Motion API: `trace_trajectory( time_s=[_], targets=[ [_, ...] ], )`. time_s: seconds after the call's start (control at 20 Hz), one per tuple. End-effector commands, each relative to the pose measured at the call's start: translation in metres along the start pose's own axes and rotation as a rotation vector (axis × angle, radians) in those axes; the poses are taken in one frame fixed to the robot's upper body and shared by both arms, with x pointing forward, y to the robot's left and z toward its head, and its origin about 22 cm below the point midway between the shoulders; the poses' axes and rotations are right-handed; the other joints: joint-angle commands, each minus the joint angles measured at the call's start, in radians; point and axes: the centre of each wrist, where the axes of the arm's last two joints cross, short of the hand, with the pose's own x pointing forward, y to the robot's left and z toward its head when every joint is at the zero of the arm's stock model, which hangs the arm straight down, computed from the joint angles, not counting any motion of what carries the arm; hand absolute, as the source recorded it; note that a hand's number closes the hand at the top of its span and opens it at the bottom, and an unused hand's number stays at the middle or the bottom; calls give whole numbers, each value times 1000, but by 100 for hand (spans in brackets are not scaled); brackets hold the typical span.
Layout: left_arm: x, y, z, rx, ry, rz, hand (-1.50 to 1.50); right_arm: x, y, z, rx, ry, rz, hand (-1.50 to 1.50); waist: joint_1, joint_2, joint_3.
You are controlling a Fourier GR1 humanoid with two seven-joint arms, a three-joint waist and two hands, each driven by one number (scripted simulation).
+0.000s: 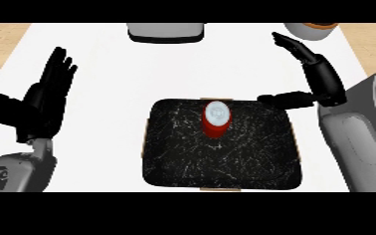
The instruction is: Pick the can from the tray and place it in the pot
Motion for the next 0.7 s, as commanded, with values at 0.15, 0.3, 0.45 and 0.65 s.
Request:
trace_trajectory(
  time_s=[0.15,0.3,0.45,0.65],
  targets=[
    [-8,7,-1,1,13,7,0,49,-3,-33,345,123,157,-150,-6,-5,-3],
    [7,5,-3,21,-7,1,0,65,6,-38,521,201,248,-150,-9,-9,-2],
    [4,4,-6,16,7,8,0,91,22,-57,621,242,375,-150,-9,-7,-2],
    [-4,0,5,9,3,9,0,114,56,-58,748,313,440,-150,-9,-8,-2]
  ],
)
